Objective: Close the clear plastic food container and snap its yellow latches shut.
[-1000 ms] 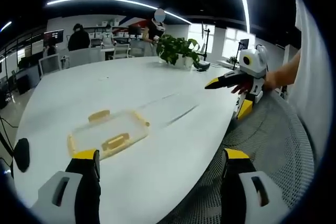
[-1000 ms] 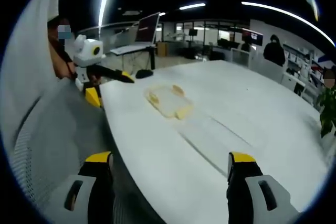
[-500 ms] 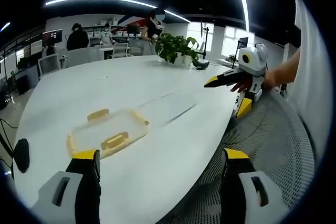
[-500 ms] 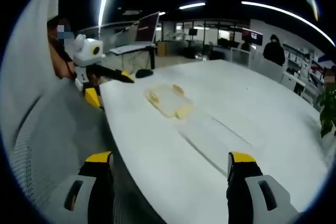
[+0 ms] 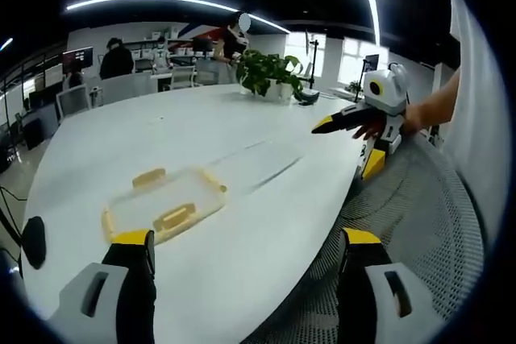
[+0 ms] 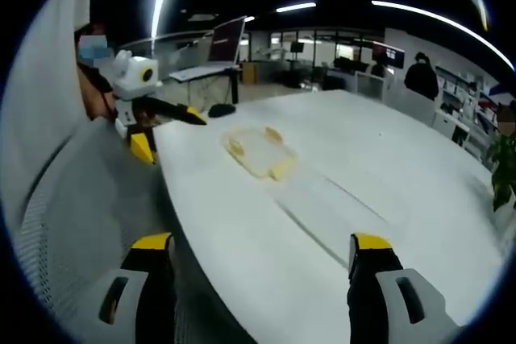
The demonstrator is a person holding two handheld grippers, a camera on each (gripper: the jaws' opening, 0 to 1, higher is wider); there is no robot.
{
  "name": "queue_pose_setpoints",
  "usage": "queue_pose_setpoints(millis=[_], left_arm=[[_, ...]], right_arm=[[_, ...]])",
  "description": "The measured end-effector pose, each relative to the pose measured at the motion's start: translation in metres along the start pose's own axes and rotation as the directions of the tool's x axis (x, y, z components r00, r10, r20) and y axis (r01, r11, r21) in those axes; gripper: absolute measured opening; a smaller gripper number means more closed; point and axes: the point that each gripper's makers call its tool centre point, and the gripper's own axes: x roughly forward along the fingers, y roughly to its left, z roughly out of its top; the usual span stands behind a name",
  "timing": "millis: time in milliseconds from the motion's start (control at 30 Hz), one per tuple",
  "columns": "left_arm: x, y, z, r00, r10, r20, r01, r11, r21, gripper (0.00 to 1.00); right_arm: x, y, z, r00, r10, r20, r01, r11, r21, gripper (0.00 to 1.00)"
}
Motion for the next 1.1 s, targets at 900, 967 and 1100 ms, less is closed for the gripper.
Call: queue_pose_setpoints(millis=[900,967,1100], left_arm=[[-0.006,0.013,0.008,1.000,0.018,-0.014,-0.017,0.997,0.070,0.99],[-0.006,0.019,0.009,1.000,0.023,-0.013,-0.022,0.998,0.066,0.99],[-0.005,0.026,0.010,0.999,0.029,-0.017,-0.027,0.997,0.069,0.99]], right_arm=[[0.014,0.005,0.018,0.998,0.058,-0.016,-0.059,0.997,-0.053,0.95],[0.018,0.005,0.023,0.998,0.065,-0.011,-0.066,0.996,-0.061,0.95],[0.026,0.004,0.028,0.997,0.079,-0.013,-0.080,0.993,-0.082,0.94]])
